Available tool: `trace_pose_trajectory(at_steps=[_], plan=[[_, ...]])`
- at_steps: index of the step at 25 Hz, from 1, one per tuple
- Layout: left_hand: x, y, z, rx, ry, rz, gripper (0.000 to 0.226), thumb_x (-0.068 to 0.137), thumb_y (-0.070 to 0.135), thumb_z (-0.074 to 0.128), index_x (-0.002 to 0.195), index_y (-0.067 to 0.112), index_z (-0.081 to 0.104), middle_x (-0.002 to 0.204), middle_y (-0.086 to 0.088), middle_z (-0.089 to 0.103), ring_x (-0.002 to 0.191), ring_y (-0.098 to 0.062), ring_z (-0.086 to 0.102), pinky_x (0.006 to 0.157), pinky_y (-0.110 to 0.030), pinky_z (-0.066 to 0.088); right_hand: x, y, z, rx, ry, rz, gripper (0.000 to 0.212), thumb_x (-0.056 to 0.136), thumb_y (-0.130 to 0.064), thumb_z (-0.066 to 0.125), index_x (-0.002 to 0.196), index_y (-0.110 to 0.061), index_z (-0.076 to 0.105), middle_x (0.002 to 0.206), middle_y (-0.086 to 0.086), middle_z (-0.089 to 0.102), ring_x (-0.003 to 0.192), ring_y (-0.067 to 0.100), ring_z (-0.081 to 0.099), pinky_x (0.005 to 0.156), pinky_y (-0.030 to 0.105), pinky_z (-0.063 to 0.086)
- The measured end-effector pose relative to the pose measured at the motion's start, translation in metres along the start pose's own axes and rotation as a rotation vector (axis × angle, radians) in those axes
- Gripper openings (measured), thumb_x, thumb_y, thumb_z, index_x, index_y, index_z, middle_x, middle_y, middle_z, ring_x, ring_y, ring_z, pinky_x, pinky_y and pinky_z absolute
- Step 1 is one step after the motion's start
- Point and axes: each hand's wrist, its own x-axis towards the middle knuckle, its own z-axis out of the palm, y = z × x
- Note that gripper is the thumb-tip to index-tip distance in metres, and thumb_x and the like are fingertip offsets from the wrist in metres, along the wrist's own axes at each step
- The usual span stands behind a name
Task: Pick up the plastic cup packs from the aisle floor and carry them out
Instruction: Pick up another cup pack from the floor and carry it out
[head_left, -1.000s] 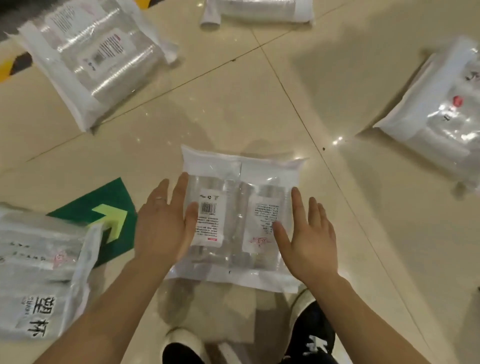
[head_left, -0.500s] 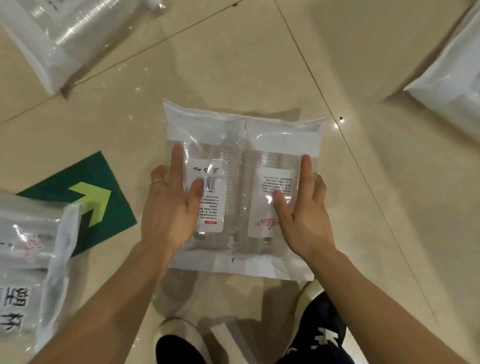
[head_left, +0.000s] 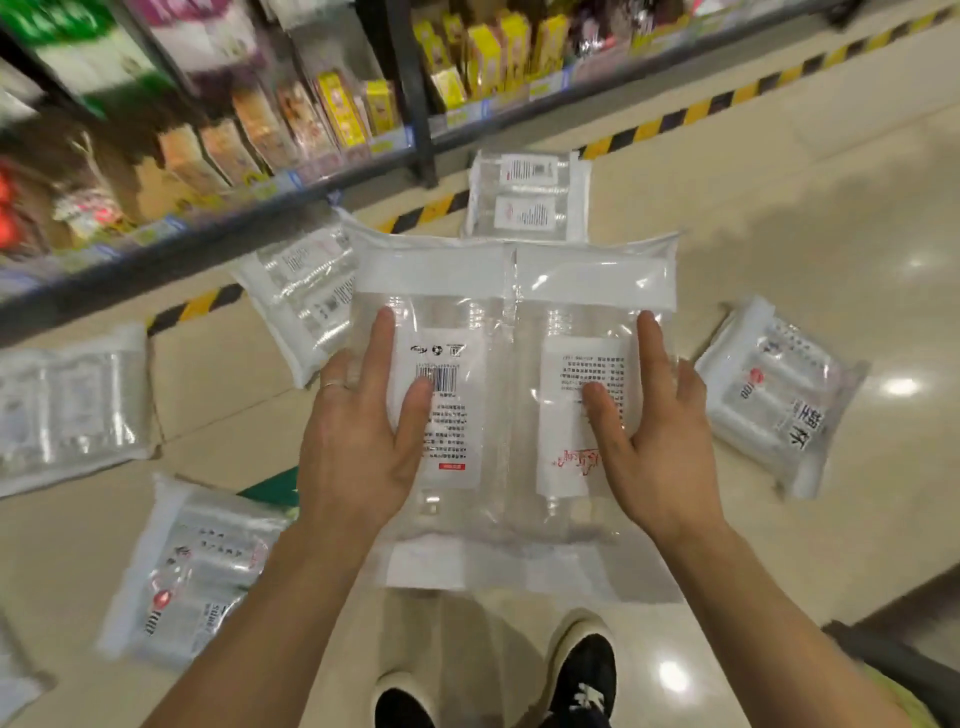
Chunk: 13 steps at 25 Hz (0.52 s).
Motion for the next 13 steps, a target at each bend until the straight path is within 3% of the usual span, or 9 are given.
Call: trace_pose_trajectory(at_steps=[4, 8, 13], plan=[[0.034, 0.104, -0.142, -0.050, 0.064, 0.080, 0.066, 0.094, 0.062, 0.026, 0.155, 0.042, 0.008, 0.157, -0.008, 0.029, 0.143, -0.022, 0.027, 0.112, -0.037, 0.029, 0.025, -0.128, -0.133, 0.001, 0.108, -0.068, 0.070, 0.094, -0.056, 0.046, 0.152, -0.047, 0.009, 0.147, 0.013, 0.032, 0.135, 0.024, 0.033, 0.104, 0.034, 0.033], [0.066, 0.205, -0.275, -0.030, 0.166, 0.206, 0.067, 0.093, 0.068, 0.022, 0.153, 0.046, 0.001, 0.157, -0.008, 0.028, 0.139, -0.026, 0.033, 0.107, -0.044, 0.038, 0.041, -0.245, -0.258, -0.044, 0.235, -0.179, 0.071, 0.094, -0.054, 0.045, 0.153, -0.043, 0.007, 0.142, 0.009, 0.037, 0.123, 0.020, 0.037, 0.094, 0.037, 0.040], [0.076, 0.333, -0.432, -0.021, 0.331, 0.317, 0.066, 0.097, 0.064, 0.025, 0.155, 0.041, 0.006, 0.154, -0.013, 0.030, 0.133, -0.032, 0.040, 0.099, -0.049, 0.043, 0.026, -0.372, -0.408, -0.082, 0.403, -0.276, 0.070, 0.096, -0.054, 0.044, 0.153, -0.042, 0.005, 0.147, 0.004, 0.035, 0.127, 0.020, 0.040, 0.090, 0.037, 0.042]])
